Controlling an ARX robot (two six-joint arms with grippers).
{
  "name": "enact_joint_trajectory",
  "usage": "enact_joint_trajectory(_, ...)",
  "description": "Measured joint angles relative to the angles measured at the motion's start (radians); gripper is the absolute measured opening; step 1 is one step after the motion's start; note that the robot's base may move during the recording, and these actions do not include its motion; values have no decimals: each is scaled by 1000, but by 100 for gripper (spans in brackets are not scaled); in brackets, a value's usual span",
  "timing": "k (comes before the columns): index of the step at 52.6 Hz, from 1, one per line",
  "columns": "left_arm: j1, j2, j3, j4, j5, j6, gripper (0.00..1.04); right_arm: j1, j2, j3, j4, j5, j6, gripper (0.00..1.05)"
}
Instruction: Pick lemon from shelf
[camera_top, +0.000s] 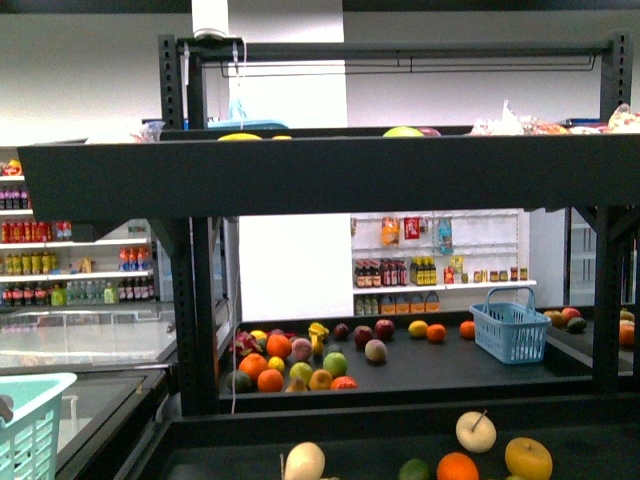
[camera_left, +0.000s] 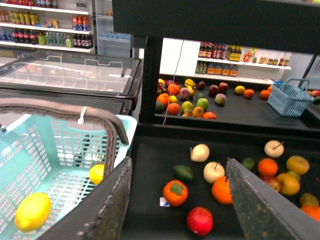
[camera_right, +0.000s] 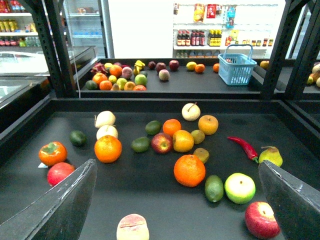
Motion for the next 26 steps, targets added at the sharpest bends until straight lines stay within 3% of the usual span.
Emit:
enact_joint_trajectory(2,-4,-45,-48,-2,-6,19,54,0,0,0,0,1,0,97)
enact_joint_trajectory(7,-6,-147,-191,18,-22,60,29,0,0,0,0,0,0,97)
enact_joint_trajectory(15,-7,-203,-267,45,-21,68,2,0,0,0,0,1,0,97)
enact_joint_trajectory(26,-7,-261,-344,58,-22,74,3,0,0,0,0,0,0,97)
